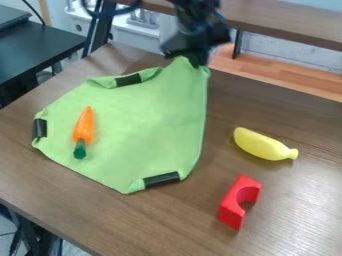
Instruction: Fold the cloth from the top right to the bottom left above the carrot figure
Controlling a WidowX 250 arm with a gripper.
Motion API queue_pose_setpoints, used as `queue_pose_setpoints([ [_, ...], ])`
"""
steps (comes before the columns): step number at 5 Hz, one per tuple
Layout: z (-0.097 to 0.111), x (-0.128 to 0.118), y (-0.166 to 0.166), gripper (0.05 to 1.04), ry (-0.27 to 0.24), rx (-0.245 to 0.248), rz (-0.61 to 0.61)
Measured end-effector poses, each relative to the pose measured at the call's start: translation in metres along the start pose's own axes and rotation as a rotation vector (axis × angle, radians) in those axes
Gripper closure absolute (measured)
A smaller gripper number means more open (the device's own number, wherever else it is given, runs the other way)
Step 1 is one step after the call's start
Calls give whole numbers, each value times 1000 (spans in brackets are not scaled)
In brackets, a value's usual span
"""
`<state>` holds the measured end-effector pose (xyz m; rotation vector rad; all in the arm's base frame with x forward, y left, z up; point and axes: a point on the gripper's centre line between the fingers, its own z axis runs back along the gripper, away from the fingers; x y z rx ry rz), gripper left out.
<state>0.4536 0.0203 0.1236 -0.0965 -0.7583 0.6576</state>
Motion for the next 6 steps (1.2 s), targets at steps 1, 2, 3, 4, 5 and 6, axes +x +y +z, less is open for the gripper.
queue_pose_setpoints([
  [1, 18, 4, 31, 1034, 55, 8, 64],
  [2, 31, 9, 72, 1034, 66, 56, 110],
  [3, 41, 12, 109, 1034, 91, 124, 147],
  [4, 52, 21, 143, 1034, 83, 150, 110],
  [5, 61, 29, 167, 1034, 91, 140, 7],
  [6, 76, 41, 194, 1034, 77, 122, -68],
])
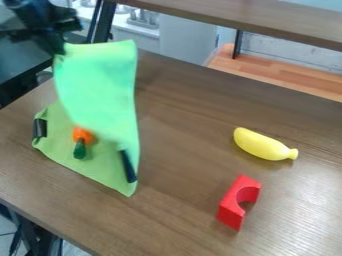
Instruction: Fold the cloth from the top right to the bottom left above the carrot figure
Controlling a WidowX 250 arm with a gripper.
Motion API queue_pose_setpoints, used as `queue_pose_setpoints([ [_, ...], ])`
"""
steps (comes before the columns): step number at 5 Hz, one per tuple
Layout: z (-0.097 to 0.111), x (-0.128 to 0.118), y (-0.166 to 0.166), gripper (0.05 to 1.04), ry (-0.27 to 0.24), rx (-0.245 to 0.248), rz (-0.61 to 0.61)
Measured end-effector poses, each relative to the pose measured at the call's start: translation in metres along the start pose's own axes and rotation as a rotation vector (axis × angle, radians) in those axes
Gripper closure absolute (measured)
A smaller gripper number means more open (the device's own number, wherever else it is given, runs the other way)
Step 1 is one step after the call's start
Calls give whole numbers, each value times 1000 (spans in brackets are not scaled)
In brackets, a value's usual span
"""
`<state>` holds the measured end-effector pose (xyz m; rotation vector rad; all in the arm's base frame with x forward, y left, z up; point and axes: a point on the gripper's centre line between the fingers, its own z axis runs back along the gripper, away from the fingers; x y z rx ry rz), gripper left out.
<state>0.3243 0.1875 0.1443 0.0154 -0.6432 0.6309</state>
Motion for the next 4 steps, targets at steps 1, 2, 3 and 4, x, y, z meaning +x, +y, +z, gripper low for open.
queue_pose_setpoints([
  [1, 8, -8, 24, 1015, -12, 4, -15],
  [2, 19, -15, 40, 871, -55, 87, 93],
  [3, 24, -20, 53, 585, -60, 213, 182],
  [4, 30, -12, 48, 314, -39, 234, 144],
])
